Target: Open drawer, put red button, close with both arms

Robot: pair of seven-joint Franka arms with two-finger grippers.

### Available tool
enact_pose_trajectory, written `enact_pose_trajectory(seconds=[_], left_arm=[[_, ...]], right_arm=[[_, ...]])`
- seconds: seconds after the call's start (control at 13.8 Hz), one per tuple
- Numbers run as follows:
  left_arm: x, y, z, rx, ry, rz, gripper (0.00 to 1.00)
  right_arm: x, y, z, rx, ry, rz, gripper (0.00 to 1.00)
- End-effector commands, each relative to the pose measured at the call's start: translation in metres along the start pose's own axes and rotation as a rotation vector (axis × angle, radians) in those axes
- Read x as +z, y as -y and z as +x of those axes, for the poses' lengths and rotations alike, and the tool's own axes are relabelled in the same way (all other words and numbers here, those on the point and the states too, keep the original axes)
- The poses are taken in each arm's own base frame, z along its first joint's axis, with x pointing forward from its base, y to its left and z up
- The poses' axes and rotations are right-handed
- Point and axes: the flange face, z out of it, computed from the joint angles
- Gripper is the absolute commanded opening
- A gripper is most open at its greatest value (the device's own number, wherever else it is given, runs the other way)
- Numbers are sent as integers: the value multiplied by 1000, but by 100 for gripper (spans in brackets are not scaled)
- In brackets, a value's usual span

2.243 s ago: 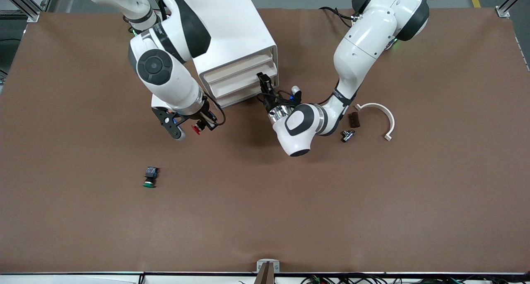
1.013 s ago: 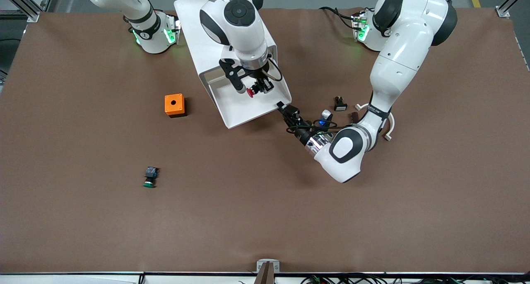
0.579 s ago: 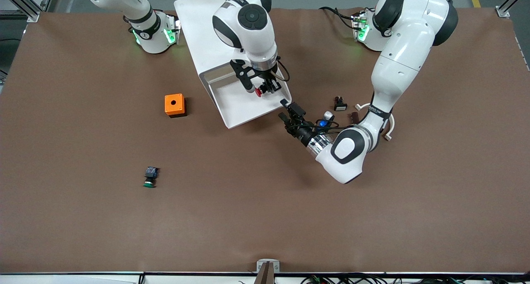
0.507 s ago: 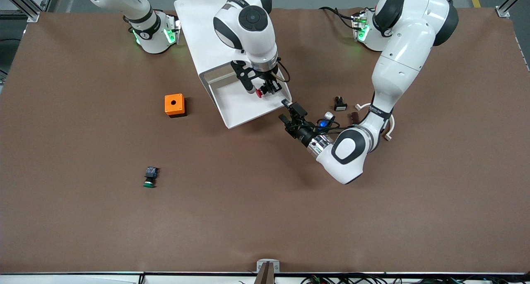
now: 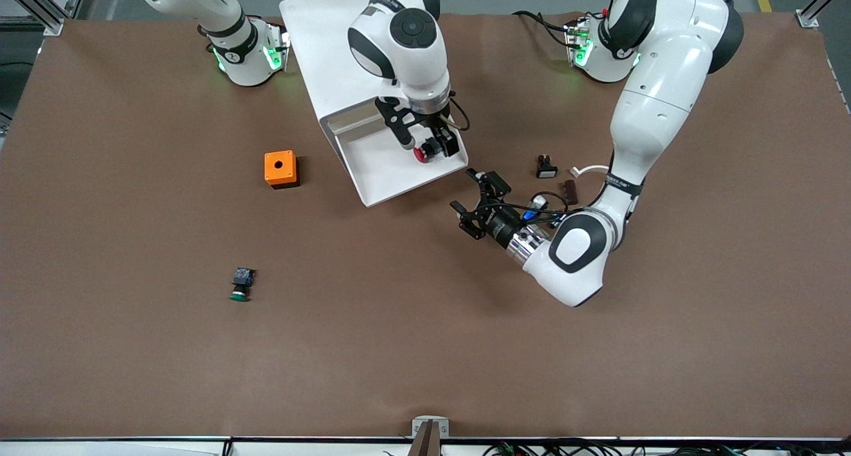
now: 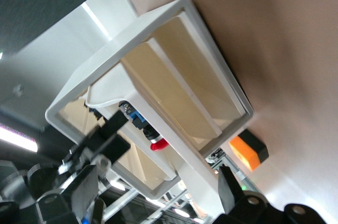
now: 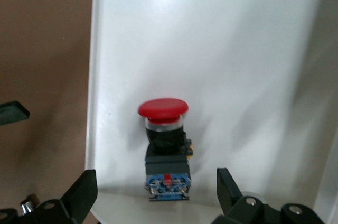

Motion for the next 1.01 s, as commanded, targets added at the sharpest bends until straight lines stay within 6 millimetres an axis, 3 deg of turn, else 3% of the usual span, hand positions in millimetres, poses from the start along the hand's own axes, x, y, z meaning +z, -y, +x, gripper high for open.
enact_pose_trajectory(seconds=[0.0, 0.22, 0.36, 0.58, 0.94], left_arm=[[-16, 10, -11, 228, -73, -28, 100], [-34, 35, -29, 485, -190, -68, 100], [-48, 58, -46, 653, -308, -86, 100], [-71, 94, -74, 835, -552, -149, 100], [-86, 128, -116, 907, -857, -310, 100]], right_arm=[[-23, 20, 38, -52, -16, -19, 100], [-53, 38, 106, -165, -20, -67, 100], [-77, 40, 161, -234, -12, -102, 100], [-109, 31, 243, -341, 8, -137, 100], [-156, -3, 353, -506, 44, -169, 100]])
